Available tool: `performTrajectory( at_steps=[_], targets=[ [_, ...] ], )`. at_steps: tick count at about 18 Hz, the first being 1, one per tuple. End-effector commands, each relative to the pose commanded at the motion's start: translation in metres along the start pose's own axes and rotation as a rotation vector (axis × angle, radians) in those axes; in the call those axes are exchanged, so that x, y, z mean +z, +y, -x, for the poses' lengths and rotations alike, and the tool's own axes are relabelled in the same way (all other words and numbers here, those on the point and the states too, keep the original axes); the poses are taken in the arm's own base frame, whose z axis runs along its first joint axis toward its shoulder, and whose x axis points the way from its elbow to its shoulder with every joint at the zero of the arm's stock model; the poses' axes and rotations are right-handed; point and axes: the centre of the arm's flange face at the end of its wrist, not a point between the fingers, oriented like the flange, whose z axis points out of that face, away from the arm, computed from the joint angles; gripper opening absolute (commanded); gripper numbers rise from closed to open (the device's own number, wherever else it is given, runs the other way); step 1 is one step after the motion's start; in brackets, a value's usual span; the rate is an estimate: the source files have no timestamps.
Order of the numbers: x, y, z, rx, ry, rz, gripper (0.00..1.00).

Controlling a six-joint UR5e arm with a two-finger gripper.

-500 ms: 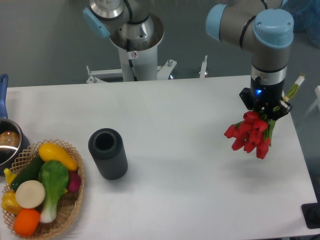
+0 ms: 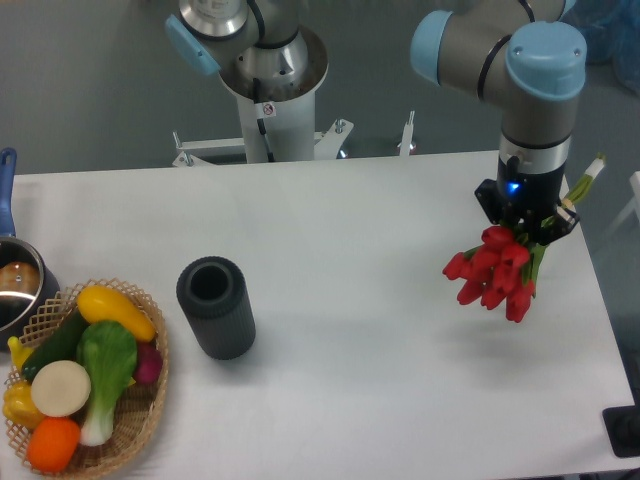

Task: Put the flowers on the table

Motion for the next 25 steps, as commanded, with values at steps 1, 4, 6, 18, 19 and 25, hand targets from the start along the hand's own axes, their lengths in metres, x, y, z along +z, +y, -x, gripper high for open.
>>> performTrajectory(
  at_steps=[1,4,6,18,19,25],
  targets=[
    [0.008,-0.004,-0.003,0.004,0.014,0.003,0.27],
    [0.036,-0.024,-0.02,0.027,0.069,0.008,0.31],
    [0.051,-0.03,-0.03,0.017,0.095,0.009,0.39],
    [0.04,-0.059,-0.056,-0.008,0.077,0.039,1.0],
    [0.035,-0.054,-0.054,-0.012,0.069,0.048,1.0],
    [0.006,-0.041,-0.049,-0.025,0.025,0.034,1.0]
  ],
)
